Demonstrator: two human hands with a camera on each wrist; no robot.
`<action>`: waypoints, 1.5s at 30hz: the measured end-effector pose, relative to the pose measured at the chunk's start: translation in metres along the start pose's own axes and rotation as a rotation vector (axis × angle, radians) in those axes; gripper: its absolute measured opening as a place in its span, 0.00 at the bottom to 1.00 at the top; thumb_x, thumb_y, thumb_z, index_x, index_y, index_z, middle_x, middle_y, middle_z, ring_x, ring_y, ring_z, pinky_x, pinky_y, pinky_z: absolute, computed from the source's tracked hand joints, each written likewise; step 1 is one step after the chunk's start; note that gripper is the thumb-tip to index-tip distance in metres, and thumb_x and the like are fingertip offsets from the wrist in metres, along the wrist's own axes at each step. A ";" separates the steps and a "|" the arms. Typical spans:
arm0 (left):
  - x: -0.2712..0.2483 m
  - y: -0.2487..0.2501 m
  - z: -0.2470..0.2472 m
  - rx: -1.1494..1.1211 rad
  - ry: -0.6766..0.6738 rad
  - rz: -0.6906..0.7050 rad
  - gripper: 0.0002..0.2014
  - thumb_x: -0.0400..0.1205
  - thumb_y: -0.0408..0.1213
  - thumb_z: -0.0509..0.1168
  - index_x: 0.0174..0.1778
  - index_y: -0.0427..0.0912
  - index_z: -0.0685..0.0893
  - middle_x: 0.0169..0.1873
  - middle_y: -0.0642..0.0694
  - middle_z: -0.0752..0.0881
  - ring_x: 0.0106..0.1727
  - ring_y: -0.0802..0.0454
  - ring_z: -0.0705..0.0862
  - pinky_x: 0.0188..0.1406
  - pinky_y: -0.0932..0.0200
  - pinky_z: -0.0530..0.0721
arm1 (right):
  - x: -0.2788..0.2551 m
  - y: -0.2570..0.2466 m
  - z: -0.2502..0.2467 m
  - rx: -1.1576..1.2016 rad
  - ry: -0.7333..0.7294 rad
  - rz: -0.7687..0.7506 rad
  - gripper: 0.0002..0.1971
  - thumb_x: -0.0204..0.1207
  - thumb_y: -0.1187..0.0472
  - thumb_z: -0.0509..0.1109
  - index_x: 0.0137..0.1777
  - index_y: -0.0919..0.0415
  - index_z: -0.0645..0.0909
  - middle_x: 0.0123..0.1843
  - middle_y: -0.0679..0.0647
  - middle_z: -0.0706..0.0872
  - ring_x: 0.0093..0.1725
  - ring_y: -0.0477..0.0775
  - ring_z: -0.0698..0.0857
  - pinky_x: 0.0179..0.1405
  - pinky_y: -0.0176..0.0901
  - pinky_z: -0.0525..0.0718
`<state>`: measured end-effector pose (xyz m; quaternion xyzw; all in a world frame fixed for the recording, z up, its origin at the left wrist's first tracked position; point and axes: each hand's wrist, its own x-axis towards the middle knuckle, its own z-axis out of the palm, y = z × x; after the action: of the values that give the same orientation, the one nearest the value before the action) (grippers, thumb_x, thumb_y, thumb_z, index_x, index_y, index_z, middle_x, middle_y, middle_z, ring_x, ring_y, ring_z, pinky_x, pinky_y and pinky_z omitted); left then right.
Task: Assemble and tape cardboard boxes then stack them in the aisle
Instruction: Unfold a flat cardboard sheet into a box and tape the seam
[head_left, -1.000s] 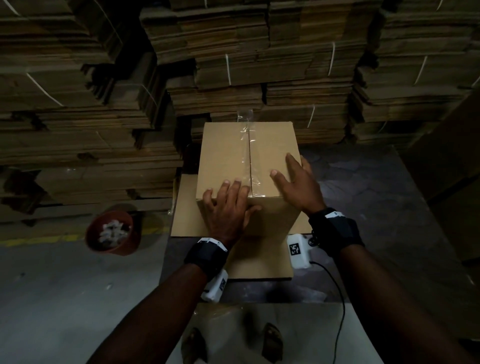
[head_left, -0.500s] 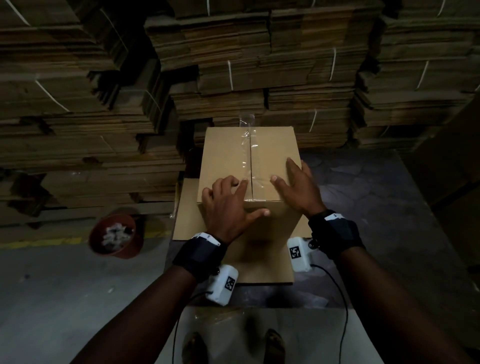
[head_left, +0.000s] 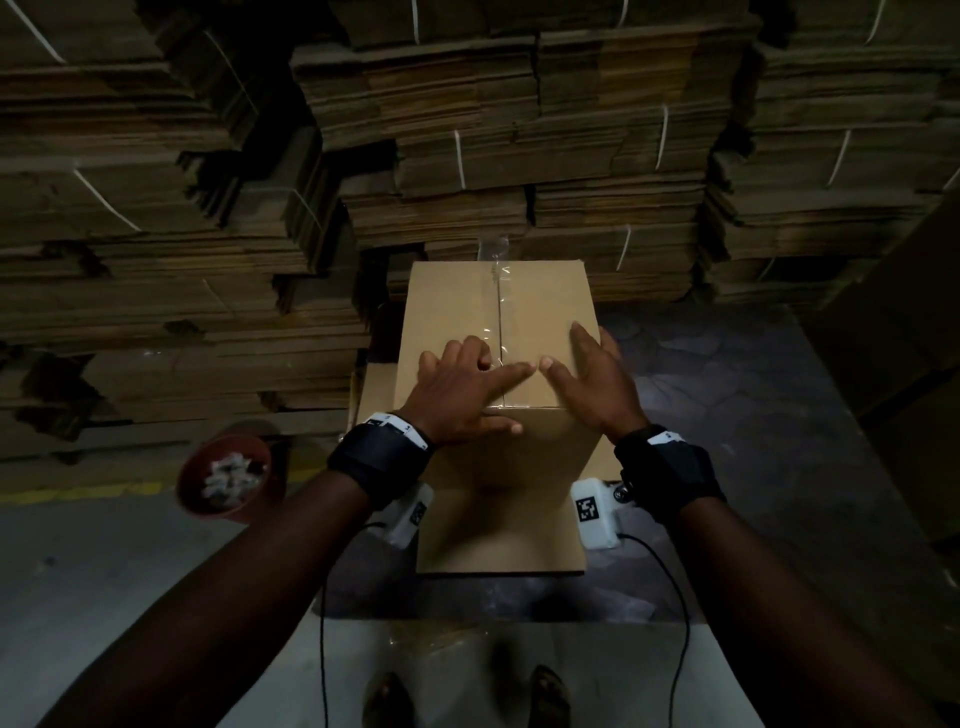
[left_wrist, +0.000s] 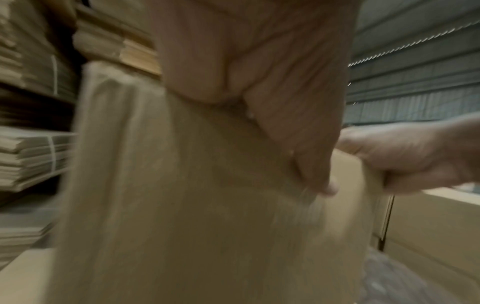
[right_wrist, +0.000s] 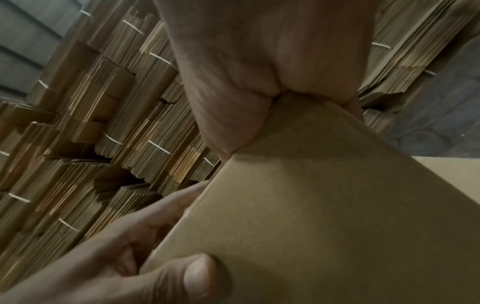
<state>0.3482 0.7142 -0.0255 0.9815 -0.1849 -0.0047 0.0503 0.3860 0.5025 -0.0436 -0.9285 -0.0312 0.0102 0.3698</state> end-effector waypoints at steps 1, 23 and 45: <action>-0.001 -0.001 0.001 -0.019 0.004 0.011 0.37 0.76 0.73 0.63 0.81 0.71 0.61 0.67 0.45 0.68 0.65 0.45 0.69 0.58 0.46 0.67 | -0.001 0.000 0.000 -0.001 0.000 0.003 0.39 0.83 0.40 0.68 0.89 0.53 0.60 0.90 0.61 0.55 0.87 0.64 0.62 0.82 0.56 0.68; -0.004 -0.017 0.011 -0.383 0.178 0.175 0.17 0.81 0.62 0.60 0.52 0.56 0.87 0.54 0.57 0.77 0.59 0.55 0.67 0.53 0.51 0.64 | 0.004 0.001 0.003 -0.017 0.007 0.025 0.40 0.82 0.39 0.69 0.89 0.52 0.59 0.91 0.60 0.55 0.86 0.64 0.62 0.81 0.57 0.69; 0.035 -0.046 -0.027 -0.652 0.210 -0.141 0.25 0.92 0.46 0.54 0.85 0.43 0.67 0.72 0.34 0.81 0.70 0.40 0.82 0.69 0.51 0.77 | 0.000 0.006 0.004 0.042 0.015 0.015 0.40 0.81 0.35 0.67 0.89 0.47 0.59 0.91 0.56 0.54 0.86 0.63 0.64 0.80 0.59 0.71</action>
<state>0.3985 0.7470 -0.0032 0.9193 -0.0991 0.0340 0.3794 0.3862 0.5011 -0.0511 -0.9208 -0.0213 0.0068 0.3894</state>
